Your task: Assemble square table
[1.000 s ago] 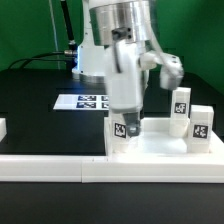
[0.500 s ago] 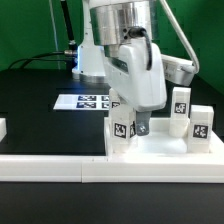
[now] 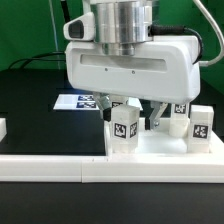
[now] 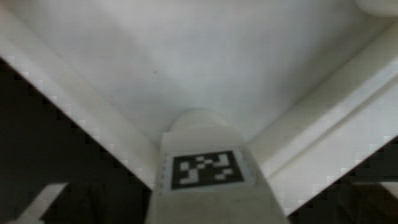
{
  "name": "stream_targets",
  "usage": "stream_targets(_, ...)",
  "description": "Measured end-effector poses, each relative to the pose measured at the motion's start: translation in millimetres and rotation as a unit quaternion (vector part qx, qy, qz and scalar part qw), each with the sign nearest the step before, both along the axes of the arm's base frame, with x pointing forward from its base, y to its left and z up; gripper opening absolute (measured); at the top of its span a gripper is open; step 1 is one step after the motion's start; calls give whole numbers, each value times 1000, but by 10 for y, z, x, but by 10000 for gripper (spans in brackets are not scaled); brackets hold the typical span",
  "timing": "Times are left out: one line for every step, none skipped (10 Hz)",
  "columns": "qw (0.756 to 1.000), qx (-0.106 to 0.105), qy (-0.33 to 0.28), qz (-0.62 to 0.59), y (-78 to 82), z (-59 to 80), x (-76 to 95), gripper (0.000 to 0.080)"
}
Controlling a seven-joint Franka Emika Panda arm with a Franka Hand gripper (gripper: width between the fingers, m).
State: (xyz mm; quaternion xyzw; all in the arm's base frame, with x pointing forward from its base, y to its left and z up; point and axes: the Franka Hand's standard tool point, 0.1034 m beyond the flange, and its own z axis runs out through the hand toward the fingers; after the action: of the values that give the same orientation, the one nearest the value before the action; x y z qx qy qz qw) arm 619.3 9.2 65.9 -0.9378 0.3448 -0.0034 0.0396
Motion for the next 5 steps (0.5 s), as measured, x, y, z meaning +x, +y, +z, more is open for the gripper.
stream_targets(1000,1,1,-13,1,-1,-2,649)
stream_targets(1000,0,1,-13,-3,-1,-1,553)
stream_targets(1000,1,1,-14,-3,-1,-2,418)
stream_targets(998,4,5,-66,2,-3,-2,418)
stream_targets(995,5,7,-101,1,-3,-1,288)
